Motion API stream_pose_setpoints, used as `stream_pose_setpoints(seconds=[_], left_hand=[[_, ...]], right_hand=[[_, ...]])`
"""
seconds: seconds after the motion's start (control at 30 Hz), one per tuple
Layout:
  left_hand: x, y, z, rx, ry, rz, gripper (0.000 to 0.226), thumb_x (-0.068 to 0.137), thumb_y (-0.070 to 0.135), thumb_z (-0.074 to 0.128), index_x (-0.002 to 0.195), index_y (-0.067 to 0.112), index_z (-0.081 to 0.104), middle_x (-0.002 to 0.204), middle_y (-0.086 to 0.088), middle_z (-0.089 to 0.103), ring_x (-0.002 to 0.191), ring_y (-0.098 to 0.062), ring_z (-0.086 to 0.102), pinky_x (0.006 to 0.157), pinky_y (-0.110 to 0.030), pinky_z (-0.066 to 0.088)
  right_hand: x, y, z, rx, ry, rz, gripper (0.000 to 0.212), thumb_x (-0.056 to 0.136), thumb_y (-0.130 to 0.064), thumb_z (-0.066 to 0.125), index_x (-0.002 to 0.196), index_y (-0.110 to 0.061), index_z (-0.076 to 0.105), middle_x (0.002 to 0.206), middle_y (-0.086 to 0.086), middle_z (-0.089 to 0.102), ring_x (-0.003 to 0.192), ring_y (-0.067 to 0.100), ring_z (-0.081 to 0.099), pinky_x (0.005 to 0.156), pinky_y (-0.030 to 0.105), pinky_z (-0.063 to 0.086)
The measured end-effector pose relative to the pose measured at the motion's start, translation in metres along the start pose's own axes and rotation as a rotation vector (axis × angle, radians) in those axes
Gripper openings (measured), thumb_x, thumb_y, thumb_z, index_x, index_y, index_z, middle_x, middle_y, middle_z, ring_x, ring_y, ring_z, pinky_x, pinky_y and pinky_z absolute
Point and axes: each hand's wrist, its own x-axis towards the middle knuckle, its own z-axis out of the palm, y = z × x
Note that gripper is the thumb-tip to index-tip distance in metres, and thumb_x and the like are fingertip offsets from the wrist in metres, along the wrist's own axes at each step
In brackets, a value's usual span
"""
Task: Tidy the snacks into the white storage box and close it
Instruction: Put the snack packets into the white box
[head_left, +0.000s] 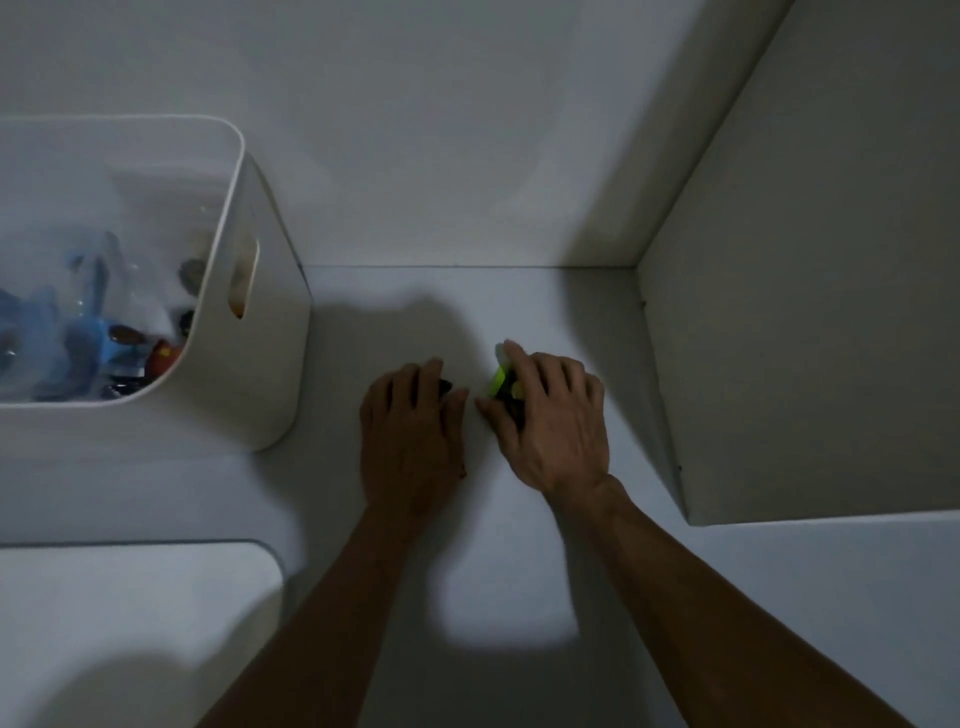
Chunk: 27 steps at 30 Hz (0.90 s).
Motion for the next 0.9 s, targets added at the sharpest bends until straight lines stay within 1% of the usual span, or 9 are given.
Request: stream_pose_setpoints(seconds=[0.07,0.13,0.2,0.27,0.33,0.4,0.57,0.7,0.9], left_hand=[[-0.001,0.001,0.001,0.039,0.042,-0.005,0.031,0.099,0.035,0.047,0.096,0.010,0.065,0.102,-0.012,0.060,0.098,-0.037,0.054,0.082,-0.044,0.042],[-0.003,0.003,0.000,0.110,0.070,0.001,0.035,0.099,0.037,0.048,0.080,0.011,0.063,0.088,-0.010,0.061,0.086,-0.035,0.056,0.068,-0.042,0.042],[-0.004,0.003,-0.001,0.180,0.118,0.023,0.041,0.099,0.042,0.050,0.070,0.014,0.060,0.076,-0.008,0.060,0.073,-0.033,0.055,0.055,-0.039,0.040],[-0.007,0.003,-0.003,0.213,0.174,0.046,0.045,0.096,0.046,0.054,0.064,0.015,0.057,0.068,-0.006,0.056,0.064,-0.031,0.053,0.045,-0.034,0.035],[-0.012,0.003,-0.005,0.235,0.210,0.057,0.044,0.094,0.049,0.056,0.064,0.016,0.056,0.065,-0.005,0.054,0.059,-0.028,0.053,0.042,-0.031,0.031],[-0.018,0.003,-0.007,0.237,0.223,0.069,0.044,0.093,0.051,0.056,0.066,0.017,0.056,0.065,-0.004,0.054,0.056,-0.025,0.053,0.040,-0.030,0.029],[-0.024,-0.002,-0.005,0.166,0.256,0.114,0.045,0.092,0.054,0.056,0.066,0.017,0.056,0.065,-0.003,0.054,0.050,-0.023,0.053,0.036,-0.028,0.034],[-0.025,-0.005,-0.006,0.075,0.275,0.136,0.046,0.089,0.055,0.061,0.064,0.016,0.057,0.065,-0.003,0.055,0.046,-0.024,0.052,0.038,-0.026,0.033],[-0.026,-0.009,-0.010,-0.109,0.224,0.041,0.043,0.081,0.052,0.071,0.064,0.014,0.060,0.065,-0.005,0.056,0.042,-0.028,0.052,0.037,-0.030,0.042]], right_hand=[[-0.001,-0.001,0.003,-0.045,0.043,-0.016,0.044,0.094,-0.056,0.046,0.125,-0.028,0.058,0.110,-0.001,0.057,0.098,0.024,0.049,0.077,0.039,0.040],[-0.005,-0.003,0.007,-0.052,0.082,-0.009,0.037,0.095,-0.052,0.049,0.112,-0.024,0.065,0.100,0.002,0.058,0.088,0.024,0.050,0.068,0.038,0.041],[-0.009,-0.006,0.010,-0.062,0.127,0.005,0.036,0.096,-0.050,0.050,0.104,-0.019,0.067,0.092,0.004,0.058,0.081,0.024,0.051,0.059,0.036,0.043],[-0.012,-0.010,0.010,-0.098,0.159,0.025,0.037,0.096,-0.051,0.051,0.098,-0.018,0.068,0.086,0.005,0.059,0.075,0.023,0.053,0.051,0.031,0.039],[-0.014,-0.015,0.009,-0.143,0.167,0.046,0.038,0.096,-0.052,0.051,0.096,-0.018,0.068,0.082,0.004,0.059,0.072,0.023,0.055,0.048,0.026,0.029],[-0.016,-0.017,0.007,-0.167,0.168,0.071,0.040,0.095,-0.054,0.051,0.094,-0.018,0.067,0.081,0.004,0.060,0.070,0.023,0.057,0.047,0.025,0.025],[-0.020,-0.018,0.007,-0.110,0.206,0.085,0.039,0.094,-0.053,0.054,0.094,-0.016,0.067,0.079,0.005,0.060,0.063,0.026,0.059,0.044,0.028,0.038],[-0.024,-0.018,0.005,0.002,0.235,0.119,0.038,0.093,-0.051,0.058,0.097,-0.015,0.069,0.082,0.007,0.063,0.062,0.028,0.061,0.048,0.032,0.047],[-0.038,-0.035,-0.008,0.162,0.190,0.214,0.034,0.092,-0.046,0.061,0.101,-0.015,0.069,0.087,0.007,0.065,0.066,0.027,0.063,0.055,0.030,0.047]])
